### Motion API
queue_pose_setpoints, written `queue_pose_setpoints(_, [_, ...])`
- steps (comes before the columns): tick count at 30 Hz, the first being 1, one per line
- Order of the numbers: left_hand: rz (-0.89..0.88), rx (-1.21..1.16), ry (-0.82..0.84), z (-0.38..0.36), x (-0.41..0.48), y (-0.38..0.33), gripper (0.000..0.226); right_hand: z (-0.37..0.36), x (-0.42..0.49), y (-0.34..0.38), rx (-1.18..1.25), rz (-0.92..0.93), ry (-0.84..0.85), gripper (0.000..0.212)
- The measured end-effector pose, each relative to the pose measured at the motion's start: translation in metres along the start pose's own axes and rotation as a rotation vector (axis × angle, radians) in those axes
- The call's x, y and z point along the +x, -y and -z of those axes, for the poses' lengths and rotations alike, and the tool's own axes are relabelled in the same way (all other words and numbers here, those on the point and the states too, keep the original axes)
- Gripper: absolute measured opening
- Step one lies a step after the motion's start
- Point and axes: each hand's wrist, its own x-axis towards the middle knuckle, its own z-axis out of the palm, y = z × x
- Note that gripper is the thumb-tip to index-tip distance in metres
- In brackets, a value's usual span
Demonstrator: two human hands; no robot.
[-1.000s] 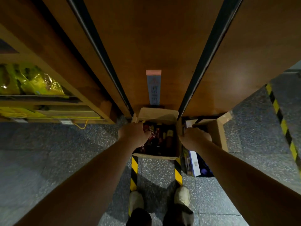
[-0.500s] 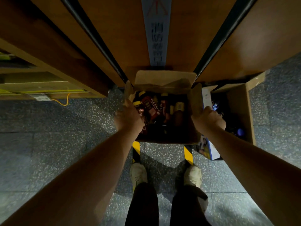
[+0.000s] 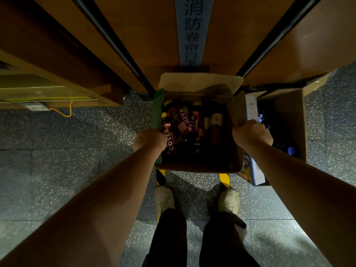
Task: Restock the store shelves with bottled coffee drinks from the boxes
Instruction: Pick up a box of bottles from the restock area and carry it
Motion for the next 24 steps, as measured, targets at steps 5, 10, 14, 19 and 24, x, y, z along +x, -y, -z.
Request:
queue_pose_setpoints(5, [-0.081,0.344,-0.079,0.004,-0.005,0.000,0.028,-0.006,0.001,0.002,-0.150,0.036,-0.007,0.035])
queue_pose_setpoints(10, [-0.119,0.387,-0.071,0.021,-0.005,0.018,0.028,-0.003,-0.003,-0.001,-0.161,0.045,-0.002,0.033])
queue_pose_setpoints(14, [-0.144,0.357,-0.056,0.022,-0.018,0.040,0.030,-0.006,-0.015,-0.004,-0.167,0.038,-0.005,0.034])
queue_pose_setpoints(19, [-0.103,0.262,0.024,0.012,-0.023,0.077,0.030,-0.004,-0.024,0.003,-0.262,0.122,-0.006,0.035])
queue_pose_setpoints(24, [-0.025,0.116,0.112,0.005,-0.033,0.130,0.030,-0.011,-0.032,0.032,-0.475,0.317,0.021,0.035])
